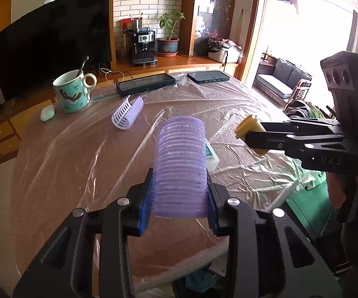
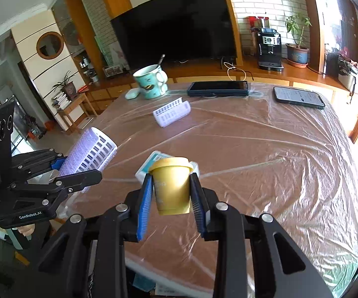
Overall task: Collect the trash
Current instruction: 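Carry purple roller with left tool while right tool carries yellow cup over bin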
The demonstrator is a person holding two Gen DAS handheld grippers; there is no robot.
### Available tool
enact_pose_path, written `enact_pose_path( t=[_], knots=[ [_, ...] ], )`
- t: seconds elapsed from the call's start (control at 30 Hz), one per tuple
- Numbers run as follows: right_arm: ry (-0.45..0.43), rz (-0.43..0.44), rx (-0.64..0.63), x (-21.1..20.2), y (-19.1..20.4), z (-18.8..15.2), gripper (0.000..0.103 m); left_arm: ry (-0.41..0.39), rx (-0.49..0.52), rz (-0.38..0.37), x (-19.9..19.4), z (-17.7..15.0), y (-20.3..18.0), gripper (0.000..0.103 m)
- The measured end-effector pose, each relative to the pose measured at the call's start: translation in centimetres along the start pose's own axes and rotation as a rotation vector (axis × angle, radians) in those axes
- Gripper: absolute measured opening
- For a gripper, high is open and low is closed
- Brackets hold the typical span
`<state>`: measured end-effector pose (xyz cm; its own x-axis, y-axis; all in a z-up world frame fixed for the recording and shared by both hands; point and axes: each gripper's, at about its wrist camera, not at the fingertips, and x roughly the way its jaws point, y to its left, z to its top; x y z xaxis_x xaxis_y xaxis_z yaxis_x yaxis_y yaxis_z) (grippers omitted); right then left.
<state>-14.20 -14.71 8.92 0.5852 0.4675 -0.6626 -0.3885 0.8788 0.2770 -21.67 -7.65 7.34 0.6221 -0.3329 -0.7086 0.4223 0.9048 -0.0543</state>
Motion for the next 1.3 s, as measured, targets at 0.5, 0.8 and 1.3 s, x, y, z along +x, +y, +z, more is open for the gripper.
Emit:
enact_pose_path(
  t=[0.5, 0.8, 1.3],
  knots=[
    [0.027, 0.049, -0.036, -2.7, 3.1, -4.0, 0.031, 0.028, 0.047, -0.05, -3.1, -4.3, -2.4, 0.038],
    [0.062, 0.069, -0.041, -3.5, 4.2, -6.8, 0.031, 0.069, 0.091, -0.068, -3.7, -6.7, -4.0, 0.038],
    [0.13, 0.088, -0.038, -3.5, 5.1, -10.4, 0.031, 0.146, 0.15, -0.101, -3.6, -9.8, -6.0, 0.038]
  ],
)
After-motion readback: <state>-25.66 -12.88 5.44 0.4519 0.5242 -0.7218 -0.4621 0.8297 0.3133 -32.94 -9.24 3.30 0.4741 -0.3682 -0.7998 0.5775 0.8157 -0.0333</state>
